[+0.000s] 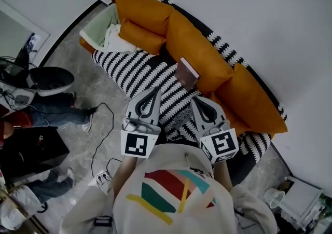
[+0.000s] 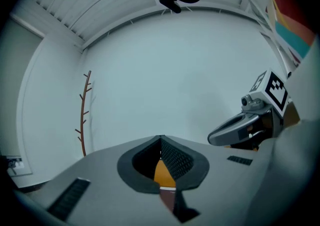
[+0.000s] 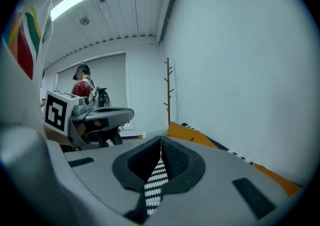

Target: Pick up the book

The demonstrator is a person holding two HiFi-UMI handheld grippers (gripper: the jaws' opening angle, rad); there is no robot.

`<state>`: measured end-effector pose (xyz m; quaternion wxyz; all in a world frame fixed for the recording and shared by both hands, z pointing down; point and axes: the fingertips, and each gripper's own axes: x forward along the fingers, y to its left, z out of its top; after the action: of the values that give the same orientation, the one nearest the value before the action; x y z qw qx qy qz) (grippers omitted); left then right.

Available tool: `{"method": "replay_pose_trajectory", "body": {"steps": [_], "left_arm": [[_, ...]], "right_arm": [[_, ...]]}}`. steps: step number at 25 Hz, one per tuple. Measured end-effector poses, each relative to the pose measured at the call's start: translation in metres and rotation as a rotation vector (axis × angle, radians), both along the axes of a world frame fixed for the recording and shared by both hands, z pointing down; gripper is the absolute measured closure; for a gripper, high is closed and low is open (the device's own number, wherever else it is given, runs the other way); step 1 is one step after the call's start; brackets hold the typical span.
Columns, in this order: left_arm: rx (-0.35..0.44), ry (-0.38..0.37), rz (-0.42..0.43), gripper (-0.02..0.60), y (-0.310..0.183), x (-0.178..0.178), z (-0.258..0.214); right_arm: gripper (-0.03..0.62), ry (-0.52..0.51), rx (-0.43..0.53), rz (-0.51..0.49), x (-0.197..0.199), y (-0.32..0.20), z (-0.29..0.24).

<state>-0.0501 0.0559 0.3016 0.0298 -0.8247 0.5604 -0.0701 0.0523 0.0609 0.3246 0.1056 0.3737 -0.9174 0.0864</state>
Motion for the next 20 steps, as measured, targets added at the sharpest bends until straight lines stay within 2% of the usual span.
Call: {"method": "replay_pose_trajectory", "body": {"steps": [3,10,13,14,15,16,20], "left_arm": [[-0.019,0.006,0.023,0.578,-0.02,0.007,0.008],[-0.034,0.005,0.181,0.578,-0.081,0.036,0.014],[-0.063,0.004,0.248,0.578,-0.098,0.042,0.022],[-0.073,0.001,0.266,0.578,-0.104,0.042,0.026],[-0.085,-0.001,0.281,0.578,-0.11,0.041,0.03],[-0.099,-0.002,0.292,0.578,-0.116,0.039,0.035],[-0.17,0.008,0.292,0.578,-0.146,0.022,0.061]], "right_arm": [[0.582,-0.043,-0.017,0.069,0.016,-0.015,0.0],[0.582,-0.06,-0.072,0.247,0.051,-0.063,0.012],[0.579,-0.06,-0.124,0.238,0.044,-0.081,0.025],[0.559,-0.054,-0.127,0.231,0.04,-0.089,0.032],[0.398,-0.045,-0.119,0.237,0.037,-0.098,0.039],[0.319,-0.027,-0.113,0.243,0.034,-0.107,0.048],[0.319,0.145,-0.213,0.166,0.016,-0.138,0.11]]}}
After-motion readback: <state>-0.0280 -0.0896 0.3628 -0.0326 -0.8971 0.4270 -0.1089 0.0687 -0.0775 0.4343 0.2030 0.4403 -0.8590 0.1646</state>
